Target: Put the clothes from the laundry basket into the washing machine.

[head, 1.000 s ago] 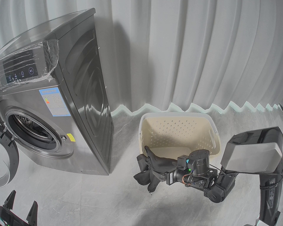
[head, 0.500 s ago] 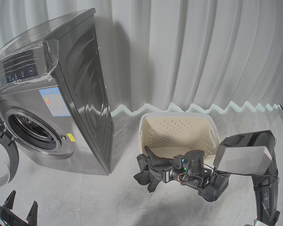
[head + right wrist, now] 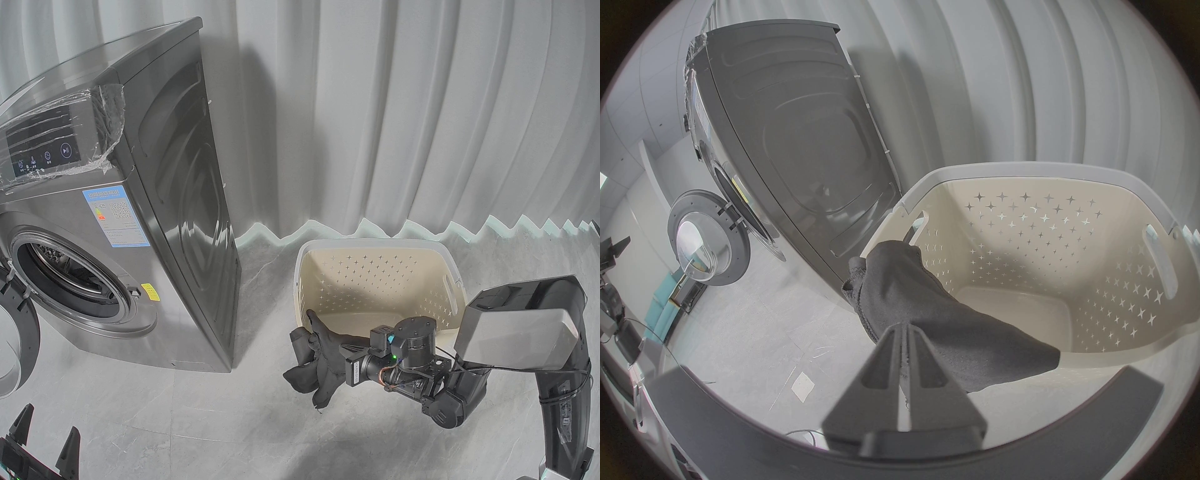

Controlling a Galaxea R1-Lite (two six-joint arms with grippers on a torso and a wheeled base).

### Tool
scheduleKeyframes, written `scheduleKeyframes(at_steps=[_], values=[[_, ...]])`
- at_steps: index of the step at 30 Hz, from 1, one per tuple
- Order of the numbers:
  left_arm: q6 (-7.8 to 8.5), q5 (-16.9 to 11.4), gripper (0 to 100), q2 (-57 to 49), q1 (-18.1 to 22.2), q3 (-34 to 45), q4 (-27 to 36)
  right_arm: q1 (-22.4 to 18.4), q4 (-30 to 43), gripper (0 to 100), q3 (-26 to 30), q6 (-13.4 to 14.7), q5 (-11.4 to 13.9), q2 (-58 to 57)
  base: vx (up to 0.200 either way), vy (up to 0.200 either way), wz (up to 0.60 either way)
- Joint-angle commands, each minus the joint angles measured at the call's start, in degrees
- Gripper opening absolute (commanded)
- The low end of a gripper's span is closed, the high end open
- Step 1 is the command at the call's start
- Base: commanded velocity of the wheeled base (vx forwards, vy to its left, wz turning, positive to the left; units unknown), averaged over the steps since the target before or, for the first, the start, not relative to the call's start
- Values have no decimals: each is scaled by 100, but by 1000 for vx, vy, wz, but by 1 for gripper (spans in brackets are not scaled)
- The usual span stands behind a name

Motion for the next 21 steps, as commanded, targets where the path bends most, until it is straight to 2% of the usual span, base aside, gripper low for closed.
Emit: scheduleKeyframes(at_steps=[1, 12, 13, 21], values=[[-4, 4, 100, -75, 4, 84, -1, 5, -6, 0, 123, 5, 4, -308, 0, 0, 0], [-4, 4, 100, -75, 4, 84, -1, -39, -6, 0, 202, -3, 4, -317, 0, 0, 0], [-4, 4, 100, -75, 4, 84, -1, -30, -15, 100, 176, -3, 22, -238, 0, 0, 0], [-4, 4, 100, -75, -4, 84, -1, 23, -15, 100, -185, -135, 48, 220, 0, 0, 0]])
